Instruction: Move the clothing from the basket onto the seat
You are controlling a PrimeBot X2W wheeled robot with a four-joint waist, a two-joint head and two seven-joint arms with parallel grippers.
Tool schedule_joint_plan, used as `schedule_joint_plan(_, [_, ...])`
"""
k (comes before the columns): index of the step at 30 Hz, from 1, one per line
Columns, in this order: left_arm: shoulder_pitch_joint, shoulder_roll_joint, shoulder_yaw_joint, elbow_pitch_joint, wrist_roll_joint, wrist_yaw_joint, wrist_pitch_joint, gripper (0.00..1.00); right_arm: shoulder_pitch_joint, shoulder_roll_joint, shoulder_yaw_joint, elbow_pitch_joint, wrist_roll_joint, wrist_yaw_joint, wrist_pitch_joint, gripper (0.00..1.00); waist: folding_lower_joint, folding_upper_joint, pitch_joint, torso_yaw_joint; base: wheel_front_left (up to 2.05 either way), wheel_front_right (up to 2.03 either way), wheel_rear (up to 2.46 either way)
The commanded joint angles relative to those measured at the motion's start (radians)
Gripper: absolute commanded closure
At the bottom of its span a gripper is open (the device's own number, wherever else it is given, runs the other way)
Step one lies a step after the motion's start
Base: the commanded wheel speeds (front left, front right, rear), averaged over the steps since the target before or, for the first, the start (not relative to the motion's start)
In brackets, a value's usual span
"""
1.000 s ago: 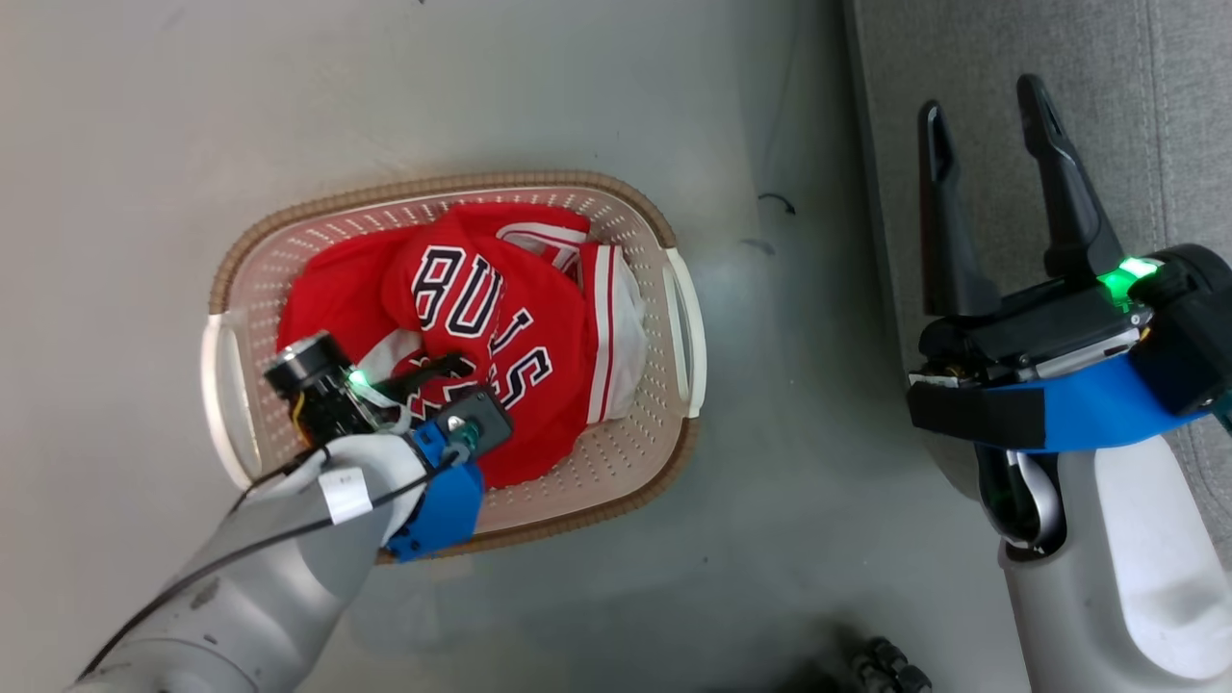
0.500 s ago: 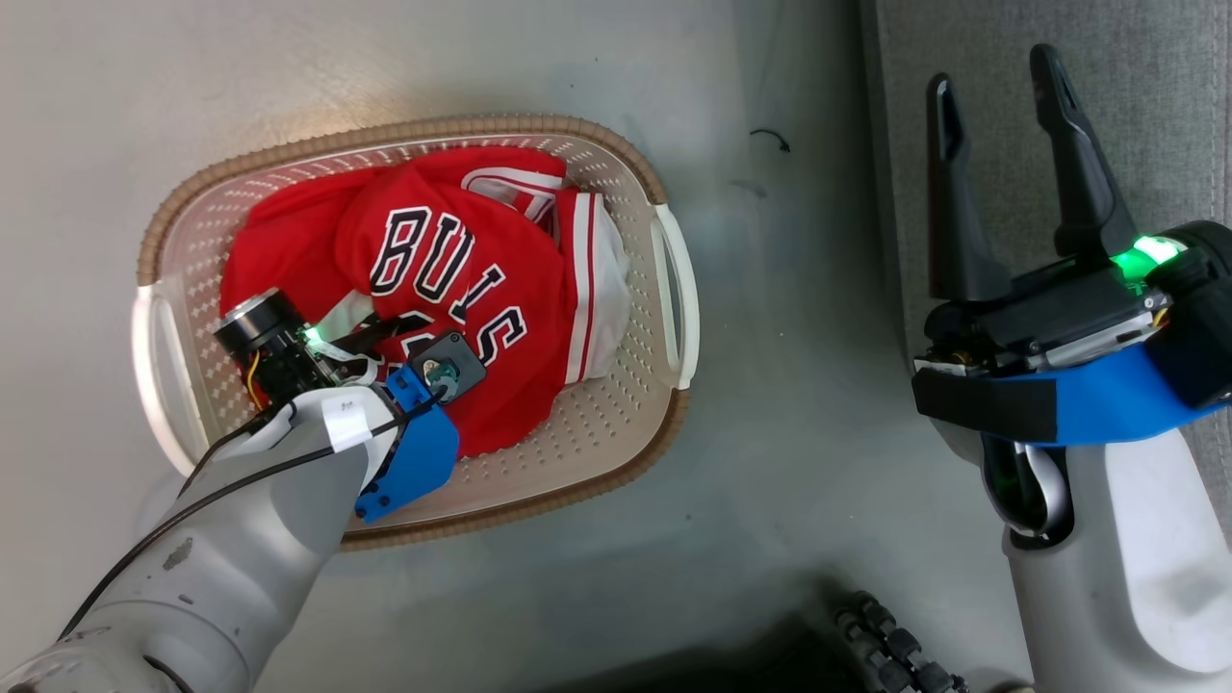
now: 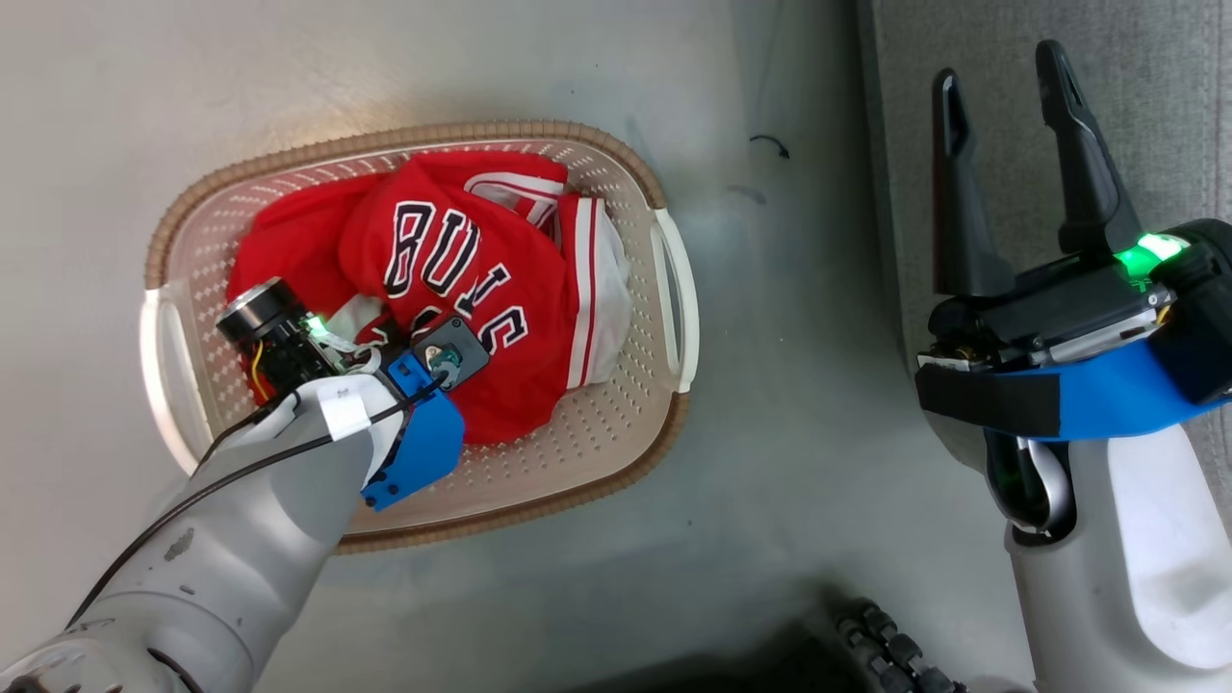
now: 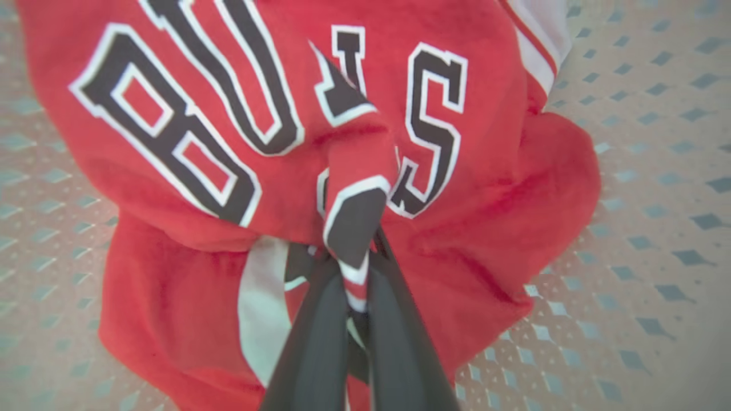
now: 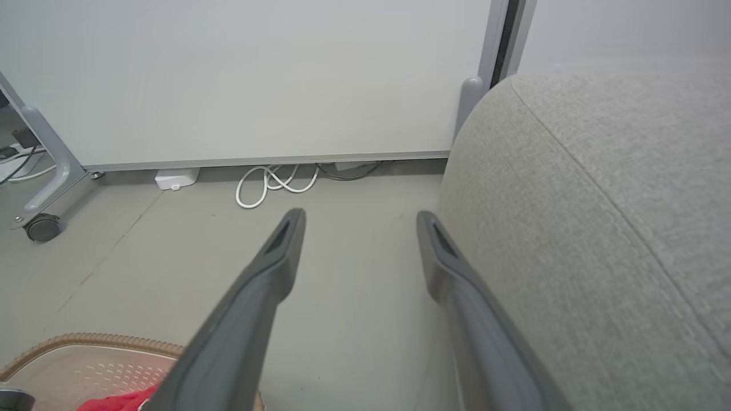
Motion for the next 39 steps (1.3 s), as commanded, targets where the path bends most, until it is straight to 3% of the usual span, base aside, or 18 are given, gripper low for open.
schedule_joint_plan(1, [-0.009,-0.002,-0.002,-0.004,-0.005,-0.001,-0.010,1.00,-0.012,-0.004,-0.003,0.002,0.002,0.000,-0.003,0.00,0.0000,0.0000,-0.012,0.004,0.00,0.00,0.00])
schedule_joint_plan(18, [0.045,-0.050,0.033,-0.046,-0.109,-0.001,-0.198,1.00,0.060,-0.004,-0.023,0.046,-0.011,0.000,-0.003,0.00,0.0000,0.0000,-0.268,0.061,0.00,0.00,0.00])
schedule_joint_plan(27, [0.123,-0.029,0.138,-0.193,-0.162,0.007,-0.204,1.00,0.129,-0.004,-0.052,0.075,-0.021,0.000,-0.003,0.00,0.0000,0.0000,-0.434,0.092,0.00,0.00,0.00])
schedule_joint_plan(39, [0.241,0.010,0.323,-0.408,-0.143,0.010,-0.204,1.00,0.241,-0.004,-0.068,0.107,-0.028,0.000,-0.003,0.00,0.0000,0.0000,-0.636,0.142,0.00,0.00,0.00])
